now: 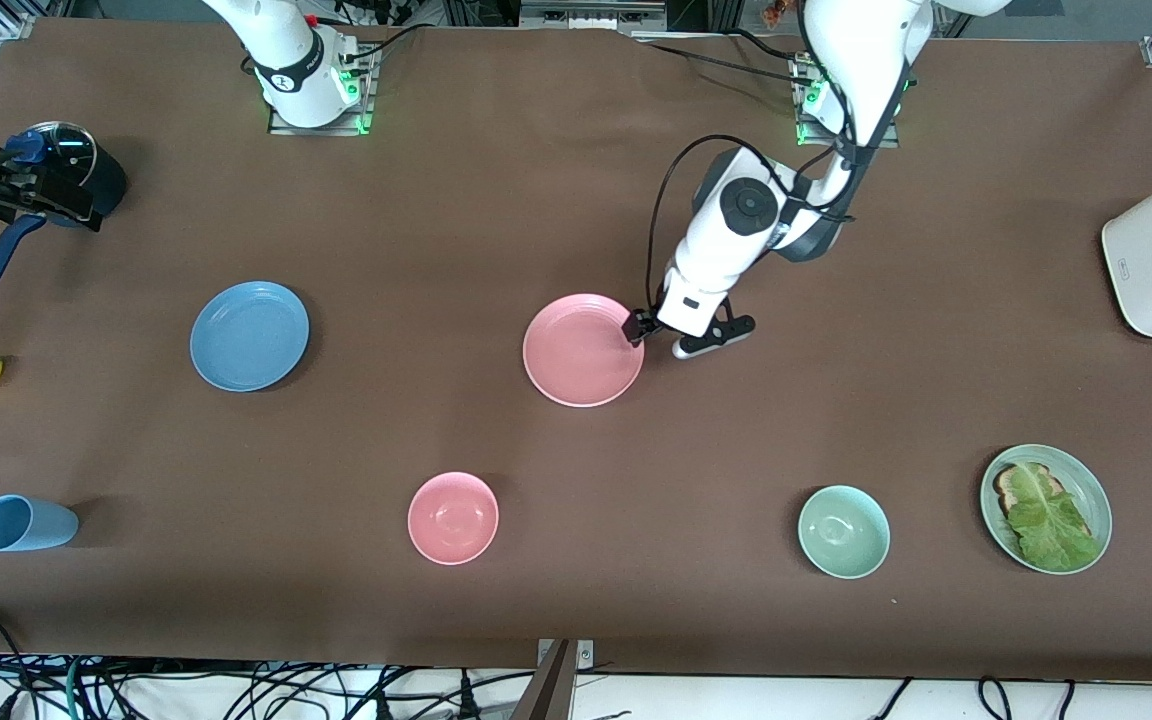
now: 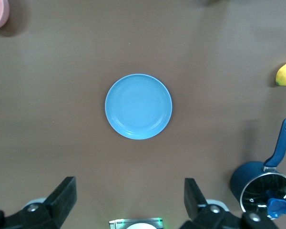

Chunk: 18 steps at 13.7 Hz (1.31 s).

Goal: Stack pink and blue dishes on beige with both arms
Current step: 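Return the left arm to rest while the right gripper reaches the blue plate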

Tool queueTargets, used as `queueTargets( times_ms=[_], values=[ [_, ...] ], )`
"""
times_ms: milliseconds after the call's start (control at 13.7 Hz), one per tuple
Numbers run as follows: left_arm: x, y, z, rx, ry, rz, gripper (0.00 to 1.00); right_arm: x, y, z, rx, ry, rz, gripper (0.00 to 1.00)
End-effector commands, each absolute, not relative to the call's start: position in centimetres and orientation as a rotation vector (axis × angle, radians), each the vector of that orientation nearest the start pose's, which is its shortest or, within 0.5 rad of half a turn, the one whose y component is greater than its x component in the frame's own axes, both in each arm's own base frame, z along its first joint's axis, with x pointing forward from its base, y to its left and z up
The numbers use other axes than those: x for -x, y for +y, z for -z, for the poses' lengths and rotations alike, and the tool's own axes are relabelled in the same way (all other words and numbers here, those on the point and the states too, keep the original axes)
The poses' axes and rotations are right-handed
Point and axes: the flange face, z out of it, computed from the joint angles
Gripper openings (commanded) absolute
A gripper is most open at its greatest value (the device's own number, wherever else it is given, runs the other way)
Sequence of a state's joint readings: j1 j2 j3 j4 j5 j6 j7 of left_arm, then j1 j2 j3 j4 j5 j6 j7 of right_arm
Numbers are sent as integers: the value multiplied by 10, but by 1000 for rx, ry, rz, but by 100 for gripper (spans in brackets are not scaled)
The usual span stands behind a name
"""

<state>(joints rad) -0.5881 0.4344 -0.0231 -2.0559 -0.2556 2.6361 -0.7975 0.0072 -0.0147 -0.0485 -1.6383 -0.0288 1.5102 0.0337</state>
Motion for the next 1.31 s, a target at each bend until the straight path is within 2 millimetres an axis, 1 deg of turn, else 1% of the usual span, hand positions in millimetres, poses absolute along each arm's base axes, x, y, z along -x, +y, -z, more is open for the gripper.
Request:
queueTargets(
  times_ms=[0, 73, 146, 219, 365, 438, 510, 656, 729, 802, 875, 948, 1094, 1167, 1240],
  values=[
    [-516, -304, -276, 3259, -460, -15, 99, -545, -28, -578, 3180, 122, -257, 100],
    [-524, -287, -288, 3254, -406, -29, 99, -548, -35, -565, 3174, 120, -294, 100],
    [-531, -270, -300, 3246, -354, -59, 99, -552, -45, -547, 3161, 150, -342, 100],
    [-540, -251, -312, 3239, -278, -92, 99, -553, -57, -532, 3147, 185, -358, 100],
    [-555, -214, -333, 3240, -153, -135, 99, -553, -72, -505, 3104, 240, -356, 100],
    [-562, -197, -341, 3241, -130, -146, 99, -552, -74, -489, 3097, 244, -357, 100],
    [-567, -183, -348, 3243, -100, -163, 99, -550, -86, -470, 3088, 228, -359, 100],
    [-581, -148, -360, 3255, -33, -171, 99, -549, -103, -432, 3041, 156, -385, 100],
    [-585, -131, -364, 3260, 4, -181, 99, -550, -109, -414, 3012, 175, -422, 100],
    [-589, -112, -372, 3266, 28, -187, 99, -554, -113, -396, 2989, 193, -442, 100],
    [-593, -89, -378, 3254, 55, -203, 99, -556, -127, -375, 2972, 191, -449, 100],
    [-596, -71, -388, 3225, 115, -207, 99, -561, -136, -343, 2932, 175, -455, 100],
    [-599, -44, -408, 3204, 155, -228, 99, -562, -172, -283, 2857, 153, -419, 100],
    [-600, -28, -416, 3204, 159, -243, 99, -560, -181, -259, 2811, 133, -402, 100],
    [-602, -10, -427, 3189, 201, -243, 99, -557, -187, -238, 2748, 139, -387, 99]
  ],
)
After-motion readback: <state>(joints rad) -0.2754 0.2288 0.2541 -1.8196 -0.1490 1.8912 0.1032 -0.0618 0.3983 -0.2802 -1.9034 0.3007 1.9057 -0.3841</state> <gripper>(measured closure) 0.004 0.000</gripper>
